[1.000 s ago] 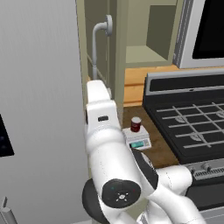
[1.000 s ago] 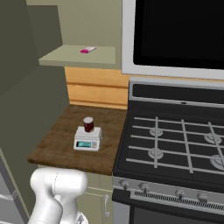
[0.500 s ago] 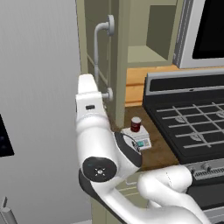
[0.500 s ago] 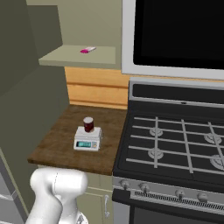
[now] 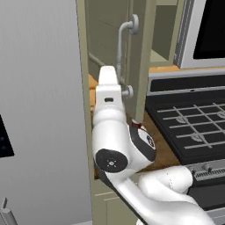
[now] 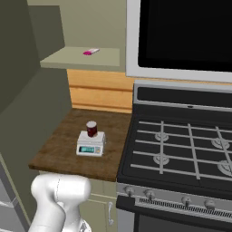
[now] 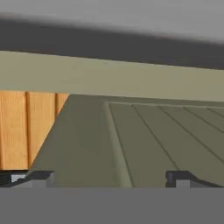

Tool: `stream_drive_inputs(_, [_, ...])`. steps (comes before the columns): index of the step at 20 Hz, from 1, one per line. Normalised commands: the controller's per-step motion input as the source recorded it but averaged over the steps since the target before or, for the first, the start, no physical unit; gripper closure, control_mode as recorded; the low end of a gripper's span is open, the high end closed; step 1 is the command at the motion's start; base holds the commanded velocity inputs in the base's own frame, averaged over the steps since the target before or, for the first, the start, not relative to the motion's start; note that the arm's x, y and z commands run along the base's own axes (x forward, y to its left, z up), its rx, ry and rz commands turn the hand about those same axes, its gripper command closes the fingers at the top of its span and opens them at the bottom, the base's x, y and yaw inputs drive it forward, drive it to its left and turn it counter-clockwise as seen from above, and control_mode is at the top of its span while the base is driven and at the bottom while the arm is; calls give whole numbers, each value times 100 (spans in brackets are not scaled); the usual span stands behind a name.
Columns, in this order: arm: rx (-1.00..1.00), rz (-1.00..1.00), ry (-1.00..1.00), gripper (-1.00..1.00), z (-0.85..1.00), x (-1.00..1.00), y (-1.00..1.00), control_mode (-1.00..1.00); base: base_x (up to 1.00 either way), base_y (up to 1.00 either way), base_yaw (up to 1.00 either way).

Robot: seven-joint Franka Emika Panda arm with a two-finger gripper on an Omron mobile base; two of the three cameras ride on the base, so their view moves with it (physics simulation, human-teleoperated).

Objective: Pick the canned food and place it on the digital scale for weighing, and close the cabinet.

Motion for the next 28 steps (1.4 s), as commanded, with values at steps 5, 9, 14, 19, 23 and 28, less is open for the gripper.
stream_drive_inputs(5, [5,-4,0,-100,2,72,-95,-100,0,0,0])
stream_drive_inputs(9, [8,-2,0,-100,4,75,-99,-100,0,0,0])
stream_drive_inputs(14, [11,0,0,-100,0,93,-94,-100,0,0,0])
stream_drive_inputs(19, [10,0,0,-100,0,97,-87,-100,0,0,0])
stream_drive_inputs(23, [8,0,0,-100,6,76,-60,-100,0,0,0])
stream_drive_inputs(28, [2,0,4,-100,2,63,-23,-100,0,0,0])
